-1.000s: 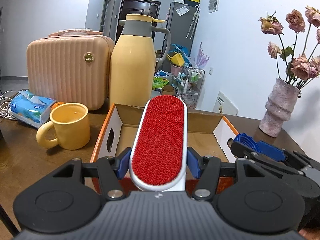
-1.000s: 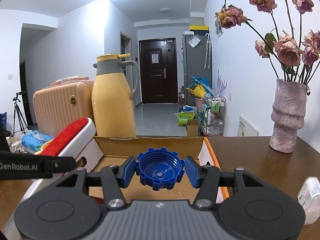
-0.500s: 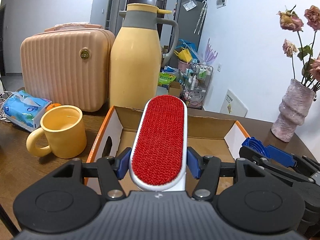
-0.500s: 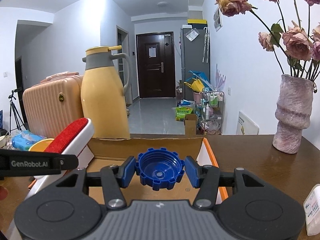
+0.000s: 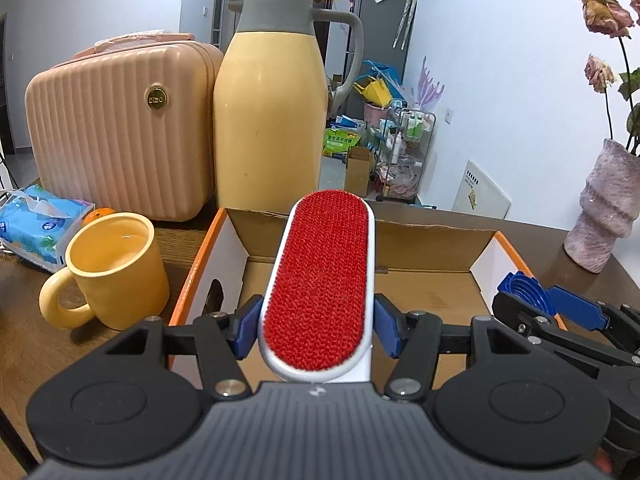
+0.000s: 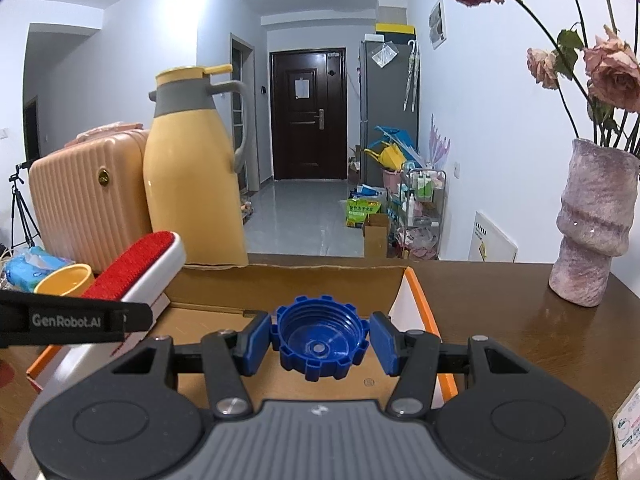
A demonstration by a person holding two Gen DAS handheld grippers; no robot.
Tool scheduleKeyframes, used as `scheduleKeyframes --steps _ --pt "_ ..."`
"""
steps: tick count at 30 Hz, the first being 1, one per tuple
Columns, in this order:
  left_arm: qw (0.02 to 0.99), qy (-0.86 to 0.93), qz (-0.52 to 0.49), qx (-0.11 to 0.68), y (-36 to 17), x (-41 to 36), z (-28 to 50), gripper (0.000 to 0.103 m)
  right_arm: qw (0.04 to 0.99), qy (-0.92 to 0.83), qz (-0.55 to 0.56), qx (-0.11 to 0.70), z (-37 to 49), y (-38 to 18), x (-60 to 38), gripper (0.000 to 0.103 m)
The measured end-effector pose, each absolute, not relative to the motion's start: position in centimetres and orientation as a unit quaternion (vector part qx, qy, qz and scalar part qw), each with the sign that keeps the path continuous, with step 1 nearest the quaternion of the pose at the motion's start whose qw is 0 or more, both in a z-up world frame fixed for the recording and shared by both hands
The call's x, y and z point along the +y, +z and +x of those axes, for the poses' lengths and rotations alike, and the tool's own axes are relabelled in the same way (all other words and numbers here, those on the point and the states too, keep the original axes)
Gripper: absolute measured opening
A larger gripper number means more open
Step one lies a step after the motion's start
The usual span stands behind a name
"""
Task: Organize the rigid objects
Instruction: 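Open the left tool to drop the brush while the right tool drops the cap into the box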
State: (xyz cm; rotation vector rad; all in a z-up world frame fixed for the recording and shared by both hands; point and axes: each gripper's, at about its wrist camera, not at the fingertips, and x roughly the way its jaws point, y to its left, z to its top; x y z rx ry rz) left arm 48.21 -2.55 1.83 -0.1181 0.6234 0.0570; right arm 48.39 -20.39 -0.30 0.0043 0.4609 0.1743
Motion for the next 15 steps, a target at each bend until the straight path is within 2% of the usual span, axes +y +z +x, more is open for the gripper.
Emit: scheduleKeyframes --steps 8,9,10,11,12,13,14,15 --pt "0.945 0.026 -0.058 0.32 1.4 -2.3 48.7 0.06 0.964 0.095 -0.005 0.247 48.8 -1.0 -19.9 0.054" --pt "0.944 0.025 -0.058 0.324 1.3 -2.3 48.8 0.061 0.963 0.097 -0.006 0.251 48.9 -1.1 -19.8 0.054" --pt "0.942 0.022 -0.057 0.329 1.3 -2.2 48.9 0.067 0.962 0.097 -0.007 0.254 48.9 -1.1 -19.8 0.054" --pt "0.94 0.021 -0.057 0.336 1.3 -2.2 48.9 0.075 0.962 0.096 -0.008 0.255 48.9 -1.1 -19.7 0.06" --pt "0.937 0.022 -0.057 0.343 1.4 -2.1 48.8 0.096 0.962 0.094 -0.01 0.255 48.8 -1.1 -19.7 0.076" --pt "0.939 0.023 -0.06 0.339 1.6 -2.0 48.6 0.103 0.963 0.092 -0.011 0.255 48.7 -1.0 -19.7 0.087" --pt "0.942 0.028 -0.06 0.329 2.0 -1.9 48.2 0.103 0.963 0.091 -0.014 0.252 48.6 -0.9 -19.6 0.099" --pt "0.944 0.039 -0.059 0.321 2.5 -1.8 47.8 0.103 0.964 0.09 -0.016 0.249 48.4 -0.8 -19.5 0.102"
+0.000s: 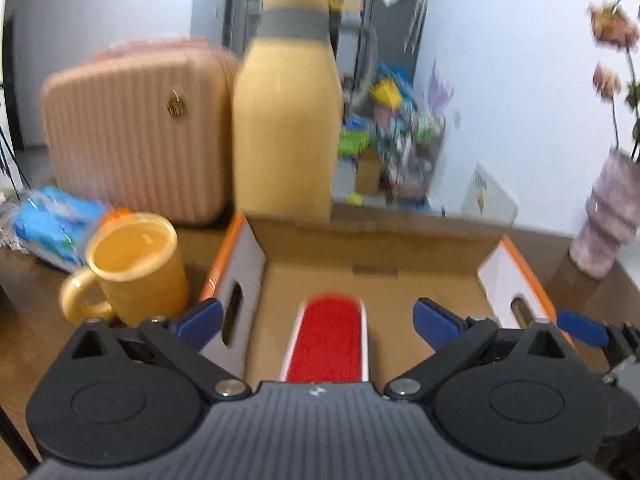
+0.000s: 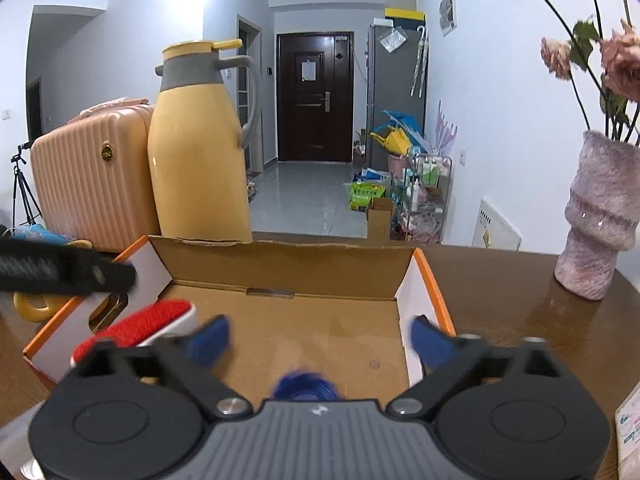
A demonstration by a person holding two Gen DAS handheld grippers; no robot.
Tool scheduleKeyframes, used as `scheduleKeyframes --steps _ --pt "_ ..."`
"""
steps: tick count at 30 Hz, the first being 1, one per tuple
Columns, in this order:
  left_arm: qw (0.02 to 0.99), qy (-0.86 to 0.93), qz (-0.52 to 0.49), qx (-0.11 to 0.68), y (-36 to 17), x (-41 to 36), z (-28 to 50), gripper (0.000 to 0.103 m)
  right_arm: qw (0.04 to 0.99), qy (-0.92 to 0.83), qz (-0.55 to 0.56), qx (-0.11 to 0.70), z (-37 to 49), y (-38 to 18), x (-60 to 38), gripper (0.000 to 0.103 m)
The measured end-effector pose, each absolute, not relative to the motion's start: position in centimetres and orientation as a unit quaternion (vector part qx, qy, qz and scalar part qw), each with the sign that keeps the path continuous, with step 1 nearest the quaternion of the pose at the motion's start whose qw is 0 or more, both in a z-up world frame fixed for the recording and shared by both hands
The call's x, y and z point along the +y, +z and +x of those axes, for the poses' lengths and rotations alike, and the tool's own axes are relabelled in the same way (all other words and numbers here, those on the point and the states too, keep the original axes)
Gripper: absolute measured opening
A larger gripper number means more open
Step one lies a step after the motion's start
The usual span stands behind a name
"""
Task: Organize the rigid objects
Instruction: 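Open the left tool to drop the brush while the right tool drops the cap into the box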
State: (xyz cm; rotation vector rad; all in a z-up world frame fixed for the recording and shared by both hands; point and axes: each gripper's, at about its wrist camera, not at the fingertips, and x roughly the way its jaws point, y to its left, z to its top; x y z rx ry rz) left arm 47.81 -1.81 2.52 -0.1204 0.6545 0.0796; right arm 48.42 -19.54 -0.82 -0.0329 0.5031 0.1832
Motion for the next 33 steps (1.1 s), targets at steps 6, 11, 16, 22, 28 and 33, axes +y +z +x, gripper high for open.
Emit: scheduleKeyframes --steps 6,11,16,22,28,33 --pt "0.955 0.038 -0.068 0.287 4.2 -1.4 46.2 0.103 0.964 0.095 -0.012 0.249 48.1 -0.5 -19.4 0.103" --pt "0.953 0.036 -0.065 0.294 4.0 -1.6 46.5 0.103 0.964 0.09 -0.007 0.25 48.1 -0.4 -19.7 0.103" --pt "0.953 0.033 -0.07 0.294 4.0 -1.4 46.4 0.103 0.965 0.083 -0.001 0.25 48.0 -0.4 -20.1 0.103" --pt "0.953 0.028 -0.078 0.291 4.1 -1.1 45.8 0.103 0.97 0.076 0.01 0.231 46.5 0.3 -20.6 0.103" --pt "0.962 0.022 -0.061 0.265 4.2 -0.9 43.9 0.103 0.974 0.077 0.011 0.21 43.8 0.8 -21.2 0.103" --pt "0.967 0.035 -0.049 0.249 3.7 -0.7 41.8 0.103 0.979 0.076 0.01 0.19 41.7 0.8 -21.6 0.103"
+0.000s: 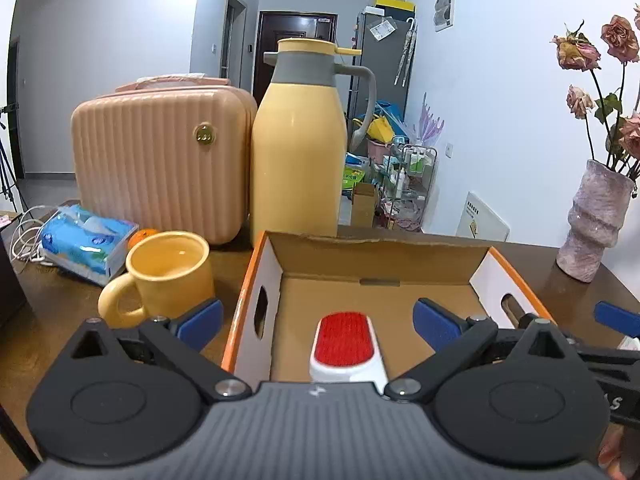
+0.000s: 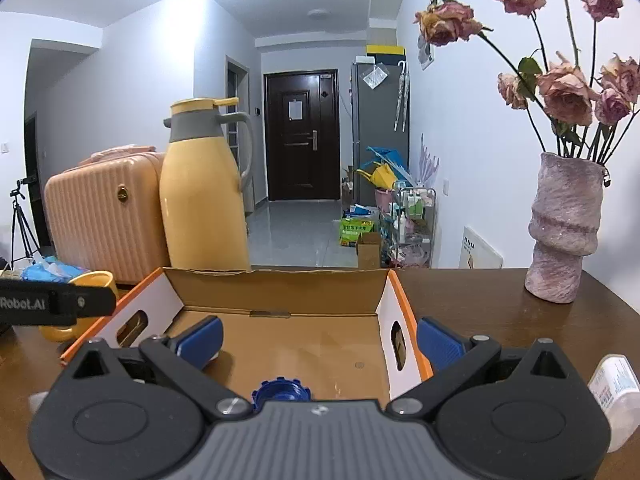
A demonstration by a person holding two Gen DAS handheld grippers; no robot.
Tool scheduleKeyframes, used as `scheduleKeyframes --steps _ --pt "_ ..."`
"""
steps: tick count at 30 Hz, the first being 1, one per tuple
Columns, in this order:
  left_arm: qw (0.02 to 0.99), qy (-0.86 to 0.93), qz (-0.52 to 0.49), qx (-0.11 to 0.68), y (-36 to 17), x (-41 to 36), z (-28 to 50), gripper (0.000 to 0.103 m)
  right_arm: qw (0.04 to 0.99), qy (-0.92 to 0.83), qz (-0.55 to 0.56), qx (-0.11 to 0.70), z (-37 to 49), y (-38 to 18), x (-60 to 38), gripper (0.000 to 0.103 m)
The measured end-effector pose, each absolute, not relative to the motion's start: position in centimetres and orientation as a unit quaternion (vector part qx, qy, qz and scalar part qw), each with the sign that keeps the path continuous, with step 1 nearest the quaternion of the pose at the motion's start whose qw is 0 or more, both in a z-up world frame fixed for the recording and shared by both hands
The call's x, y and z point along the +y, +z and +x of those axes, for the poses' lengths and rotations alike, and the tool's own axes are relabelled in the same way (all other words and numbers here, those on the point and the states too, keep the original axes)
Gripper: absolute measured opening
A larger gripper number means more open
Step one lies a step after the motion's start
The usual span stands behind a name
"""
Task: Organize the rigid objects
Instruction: 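Move the right tool to the blue-rimmed white lid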
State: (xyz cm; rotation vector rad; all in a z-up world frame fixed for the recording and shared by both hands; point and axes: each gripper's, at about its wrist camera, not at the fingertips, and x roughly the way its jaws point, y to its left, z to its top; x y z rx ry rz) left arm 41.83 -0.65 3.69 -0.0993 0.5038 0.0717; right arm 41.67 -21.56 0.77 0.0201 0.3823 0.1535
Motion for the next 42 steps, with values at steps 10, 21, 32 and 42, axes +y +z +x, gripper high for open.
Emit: scheduleKeyframes --steps 10,21,32,42 --pt "0.971 0.035 -0.059 0.227 2.8 0.5 37.9 0.103 0.985 0.068 0.001 0.156 36.9 0.7 -21.6 0.103" --pt "0.976 0.035 -0.046 0.209 1.9 1.3 33.0 0.103 0.986 0.069 0.005 0.153 31.2 -0.4 -21.6 0.103" --pt "0.973 0.03 -0.043 0.223 -0.6 3.0 28.3 0.103 0.982 0.054 0.005 0.181 26.0 -2.4 -22.0 0.103" --pt "0.971 0.01 -0.046 0.233 -2.2 4.1 25.6 0.103 0.974 0.034 -0.012 0.225 22.5 -4.7 -22.5 0.103"
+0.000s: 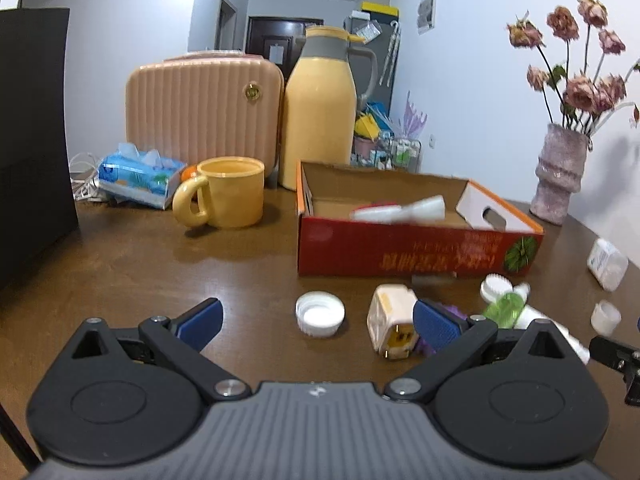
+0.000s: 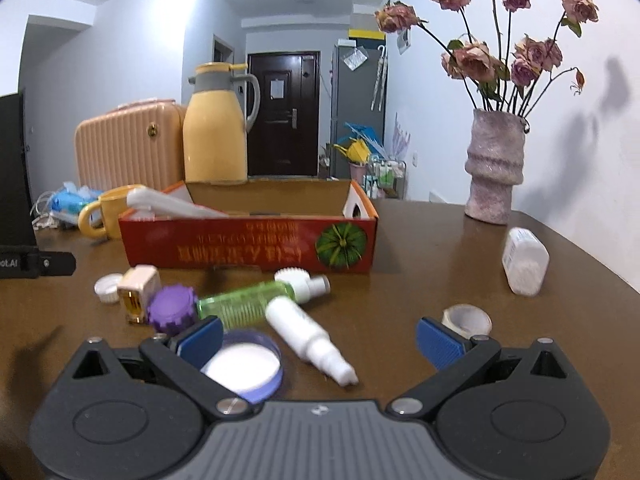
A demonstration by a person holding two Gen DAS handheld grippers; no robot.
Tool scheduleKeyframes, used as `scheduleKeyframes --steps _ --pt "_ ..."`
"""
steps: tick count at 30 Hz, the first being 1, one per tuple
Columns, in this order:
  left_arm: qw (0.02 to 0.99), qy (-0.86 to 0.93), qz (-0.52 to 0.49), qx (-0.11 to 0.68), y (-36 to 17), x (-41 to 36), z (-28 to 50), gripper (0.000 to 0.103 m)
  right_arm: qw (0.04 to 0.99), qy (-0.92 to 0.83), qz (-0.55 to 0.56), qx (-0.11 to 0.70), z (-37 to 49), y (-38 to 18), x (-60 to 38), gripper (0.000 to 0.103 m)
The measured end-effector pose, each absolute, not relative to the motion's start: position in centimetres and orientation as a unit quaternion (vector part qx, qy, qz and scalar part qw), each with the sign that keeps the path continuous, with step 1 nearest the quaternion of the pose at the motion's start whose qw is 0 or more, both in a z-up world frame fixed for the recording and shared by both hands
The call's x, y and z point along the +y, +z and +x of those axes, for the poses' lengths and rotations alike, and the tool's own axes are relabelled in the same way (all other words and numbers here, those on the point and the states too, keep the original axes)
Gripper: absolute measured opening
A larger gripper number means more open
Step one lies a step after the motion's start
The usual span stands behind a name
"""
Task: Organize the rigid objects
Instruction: 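Move the right tool to the blue-rimmed white lid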
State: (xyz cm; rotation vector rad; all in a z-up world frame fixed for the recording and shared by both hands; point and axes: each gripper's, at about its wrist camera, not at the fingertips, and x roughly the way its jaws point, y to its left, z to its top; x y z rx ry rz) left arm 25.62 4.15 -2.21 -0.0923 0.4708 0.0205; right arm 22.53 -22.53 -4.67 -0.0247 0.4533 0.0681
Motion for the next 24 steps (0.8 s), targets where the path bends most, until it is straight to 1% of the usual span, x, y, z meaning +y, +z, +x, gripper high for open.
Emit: scheduleKeyframes --steps 6,12,22,24 --pt "0.971 0.003 -0.036 0.237 -3.1 4.1 24.4 0.103 0.972 0.034 -0.015 0.23 21.8 -4.8 -22.2 0.103" --pt "0.969 0.009 -0.053 0.24 -3.1 4.8 24.5 0.103 0.969 0.054 -0.027 0.239 21.6 -4.8 -20.9 0.103" --pt "0.968 0.0 -0.055 0.246 -3.2 5.1 24.4 0.103 0.948 0.08 -0.041 0.306 24.9 -6.7 -18.5 0.102" --pt "0.966 -0.004 -0.057 0.25 -3.3 5.1 24.5 0.103 0.945 0.081 -0.048 0.313 25.7 -6.9 -17.9 0.099"
